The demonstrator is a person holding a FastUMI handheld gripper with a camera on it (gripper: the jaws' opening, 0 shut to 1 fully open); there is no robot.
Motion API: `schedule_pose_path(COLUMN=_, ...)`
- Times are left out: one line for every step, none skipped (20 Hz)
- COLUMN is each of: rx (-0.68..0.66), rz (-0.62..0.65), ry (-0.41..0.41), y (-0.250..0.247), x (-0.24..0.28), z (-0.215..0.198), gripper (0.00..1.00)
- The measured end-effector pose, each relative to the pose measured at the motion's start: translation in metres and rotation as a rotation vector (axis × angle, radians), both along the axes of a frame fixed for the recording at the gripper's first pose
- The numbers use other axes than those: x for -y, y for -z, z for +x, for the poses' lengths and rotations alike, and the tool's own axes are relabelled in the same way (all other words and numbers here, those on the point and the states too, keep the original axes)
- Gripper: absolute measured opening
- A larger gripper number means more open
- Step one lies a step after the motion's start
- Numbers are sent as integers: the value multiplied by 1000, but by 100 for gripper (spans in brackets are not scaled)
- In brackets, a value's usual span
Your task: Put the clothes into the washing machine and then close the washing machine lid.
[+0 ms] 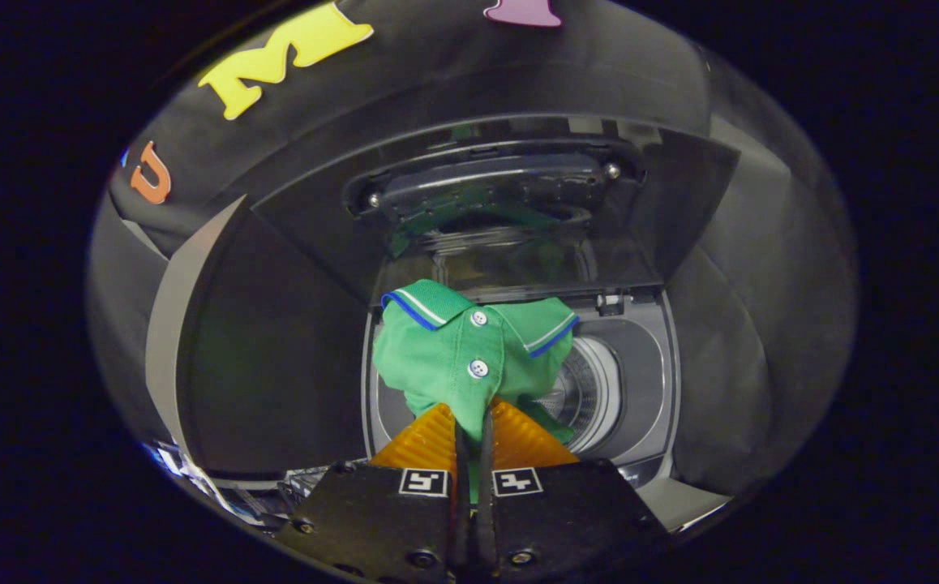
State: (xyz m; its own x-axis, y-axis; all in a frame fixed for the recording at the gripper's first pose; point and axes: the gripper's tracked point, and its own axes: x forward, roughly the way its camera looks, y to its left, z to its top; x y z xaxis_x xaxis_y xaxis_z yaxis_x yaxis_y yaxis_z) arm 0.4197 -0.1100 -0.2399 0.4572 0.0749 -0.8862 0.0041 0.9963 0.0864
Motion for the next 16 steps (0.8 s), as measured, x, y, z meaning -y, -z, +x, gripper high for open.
schedule_pose_path(rx=0, rz=6, ry=3, y=5, x=0, z=2, gripper=7)
schedule_pose_path(rx=0, rz=11, ry=7, y=10, x=-1, z=3, gripper=7)
schedule_pose_path(rx=2, rz=12, ry=6, y=16, x=0, z=5, gripper=7)
schedule_pose_path(rx=5, rz=9, ry=6, y=20, x=0, z=8, gripper=7)
schedule_pose_path(rx=9, rz=4, ry=2, y=26, x=1, z=9, gripper=7)
schedule_pose_path(rx=10, rz=-3, ry=1, y=32, x=2, z=11, gripper=7)
schedule_pose_path(rx=10, rz=-8, ry=-1, y=39, x=4, z=12, gripper=7)
schedule_pose_path(rx=6, rz=-16, ry=2, y=47, x=6, z=14, gripper=7)
schedule_pose_path(rx=0, rz=-20, ry=8, y=56, x=8, z=17, gripper=7)
schedule_pose_path(rx=-8, rz=-24, ry=16, y=63, x=10, z=18, gripper=7)
schedule_pose_path(rx=-18, rz=-27, ry=27, y=72, x=12, z=18, gripper=8)
schedule_pose_path(rx=-26, rz=-30, ry=36, y=78, x=15, z=19, gripper=8)
schedule_pose_path(rx=-41, rz=-38, ry=42, y=86, x=17, z=18, gripper=9)
schedule_pose_path(rx=-52, rz=-46, ry=48, y=91, x=21, z=19, gripper=10)
schedule_pose_path(rx=-70, rz=-52, ry=60, y=98, x=24, z=18, gripper=11)
schedule_pose_path(rx=-83, rz=-37, ry=68, y=103, x=24, z=17, gripper=11)
